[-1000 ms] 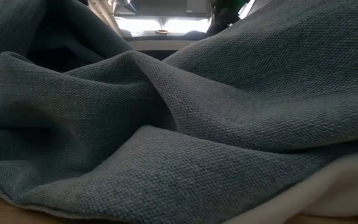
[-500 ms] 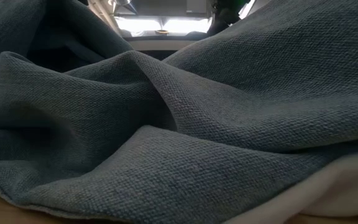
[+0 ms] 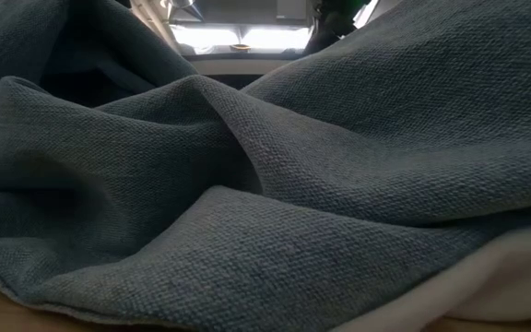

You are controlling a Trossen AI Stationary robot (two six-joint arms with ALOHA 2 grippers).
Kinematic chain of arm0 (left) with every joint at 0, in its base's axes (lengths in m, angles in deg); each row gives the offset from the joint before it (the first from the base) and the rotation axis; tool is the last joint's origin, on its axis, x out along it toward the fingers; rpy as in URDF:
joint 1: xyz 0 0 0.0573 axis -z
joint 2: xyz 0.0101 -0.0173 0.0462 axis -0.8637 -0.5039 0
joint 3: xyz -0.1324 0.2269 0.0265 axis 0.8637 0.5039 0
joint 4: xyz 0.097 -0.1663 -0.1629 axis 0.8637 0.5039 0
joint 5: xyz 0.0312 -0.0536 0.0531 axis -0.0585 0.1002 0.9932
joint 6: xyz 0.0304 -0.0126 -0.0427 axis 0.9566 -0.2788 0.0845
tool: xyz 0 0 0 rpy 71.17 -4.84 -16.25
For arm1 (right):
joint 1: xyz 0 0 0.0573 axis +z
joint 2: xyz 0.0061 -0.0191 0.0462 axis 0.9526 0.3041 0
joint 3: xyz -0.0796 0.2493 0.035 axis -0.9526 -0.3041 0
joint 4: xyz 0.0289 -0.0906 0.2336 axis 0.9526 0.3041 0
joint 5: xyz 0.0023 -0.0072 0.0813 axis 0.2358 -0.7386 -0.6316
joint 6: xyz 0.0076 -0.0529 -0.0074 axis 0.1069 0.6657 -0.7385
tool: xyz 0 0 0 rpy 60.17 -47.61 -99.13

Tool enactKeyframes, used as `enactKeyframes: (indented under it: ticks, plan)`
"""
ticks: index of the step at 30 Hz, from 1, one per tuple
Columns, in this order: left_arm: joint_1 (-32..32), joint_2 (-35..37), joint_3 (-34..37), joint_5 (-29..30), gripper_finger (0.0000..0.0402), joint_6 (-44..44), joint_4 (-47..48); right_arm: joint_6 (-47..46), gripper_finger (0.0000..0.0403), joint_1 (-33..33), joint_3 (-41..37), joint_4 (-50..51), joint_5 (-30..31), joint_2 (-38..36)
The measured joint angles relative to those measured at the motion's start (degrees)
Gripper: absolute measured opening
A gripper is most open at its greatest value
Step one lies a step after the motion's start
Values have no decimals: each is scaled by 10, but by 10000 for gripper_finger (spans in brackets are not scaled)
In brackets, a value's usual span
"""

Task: Sort clothes
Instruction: Put the black boxer into the blue laundry bin, then put the blue sock into the blue laundry bin

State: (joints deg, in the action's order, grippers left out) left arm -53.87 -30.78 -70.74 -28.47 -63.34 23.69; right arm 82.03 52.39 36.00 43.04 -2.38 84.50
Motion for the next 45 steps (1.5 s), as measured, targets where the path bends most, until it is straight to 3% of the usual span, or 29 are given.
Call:
enactKeyframes:
  ticks: [9, 14, 22, 31, 45]
  plan:
    - [0, 0, 0, 0, 208, 0, 0, 5, 158, 0, 0, 0, 0, 0]
    - [0, 0, 0, 0, 208, 0, 0, 28, 167, 0, 7, 5, 3, 0]
    - [0, 0, 0, 0, 208, 0, 0, 30, 167, 31, 86, 63, 1, 0]
    - [0, 0, 0, 0, 208, 11, 0, 25, 168, 147, 159, 120, 1, 0]
    - [0, 0, 0, 0, 208, 3, 0, -57, 168, 394, 154, 178, 0, 0]
